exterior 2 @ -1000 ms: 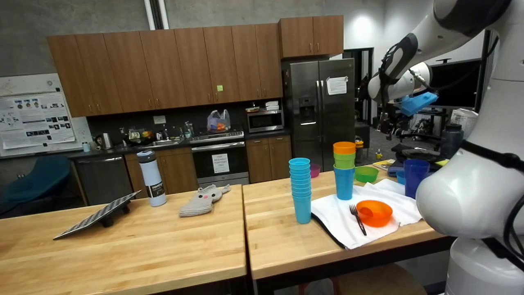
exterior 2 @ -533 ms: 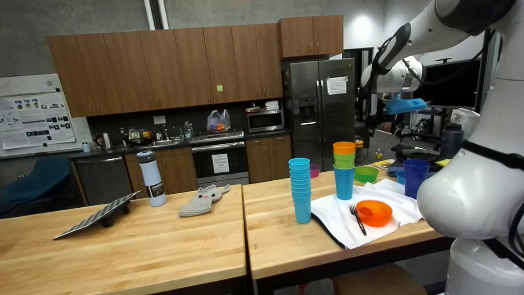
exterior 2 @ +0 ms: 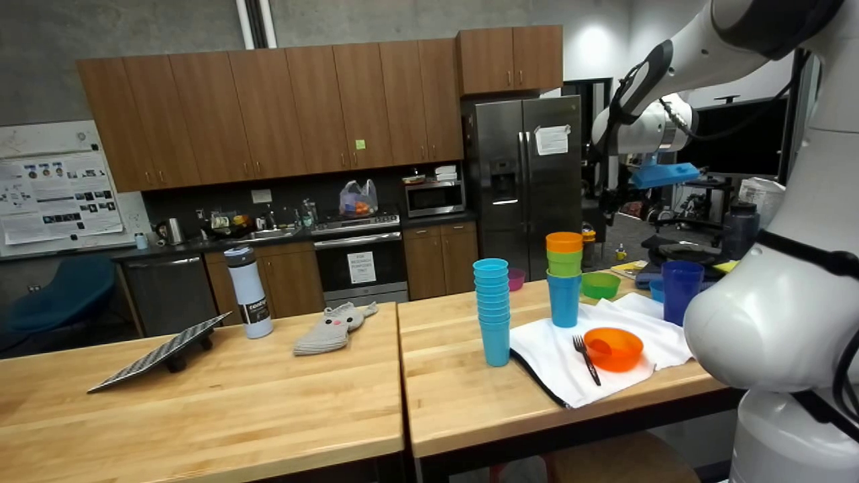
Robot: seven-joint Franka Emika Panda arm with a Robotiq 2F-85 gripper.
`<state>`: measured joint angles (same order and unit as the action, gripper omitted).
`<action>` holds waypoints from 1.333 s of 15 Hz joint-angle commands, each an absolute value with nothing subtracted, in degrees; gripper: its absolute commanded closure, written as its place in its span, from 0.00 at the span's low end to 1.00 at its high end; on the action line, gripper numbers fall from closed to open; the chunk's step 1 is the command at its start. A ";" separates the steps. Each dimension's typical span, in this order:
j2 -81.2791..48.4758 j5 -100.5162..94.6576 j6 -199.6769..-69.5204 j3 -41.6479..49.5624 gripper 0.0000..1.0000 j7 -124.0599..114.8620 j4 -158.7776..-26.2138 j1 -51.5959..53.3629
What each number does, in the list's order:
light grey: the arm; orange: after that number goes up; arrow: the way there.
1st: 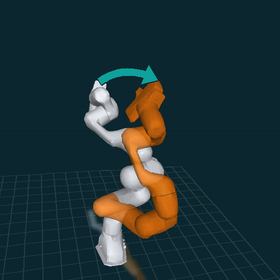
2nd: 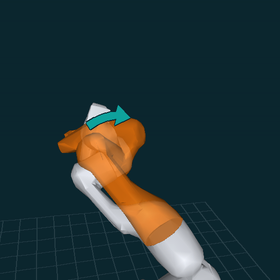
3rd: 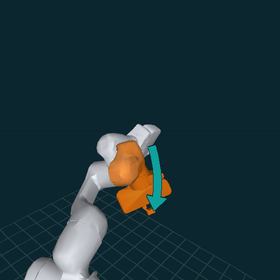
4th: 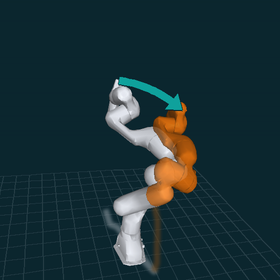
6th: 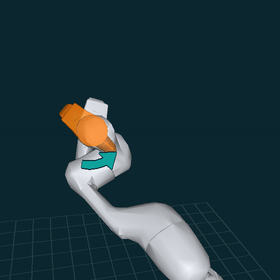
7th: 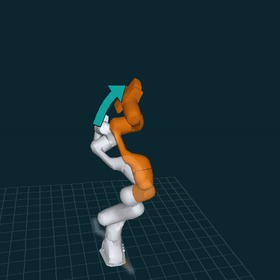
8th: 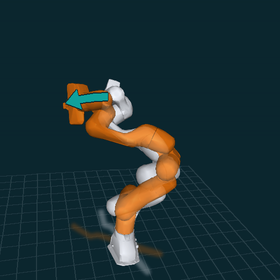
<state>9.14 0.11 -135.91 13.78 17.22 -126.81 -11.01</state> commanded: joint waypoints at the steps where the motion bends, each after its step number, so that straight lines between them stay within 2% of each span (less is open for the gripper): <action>1: 9.52 1.62 -134.66 13.82 0.00 20.50 -127.34 -10.07; 14: 10.42 9.44 -122.01 14.34 0.00 12.28 -123.64 -10.89; 20: 8.12 9.47 -121.12 13.85 0.00 16.25 -118.96 -9.90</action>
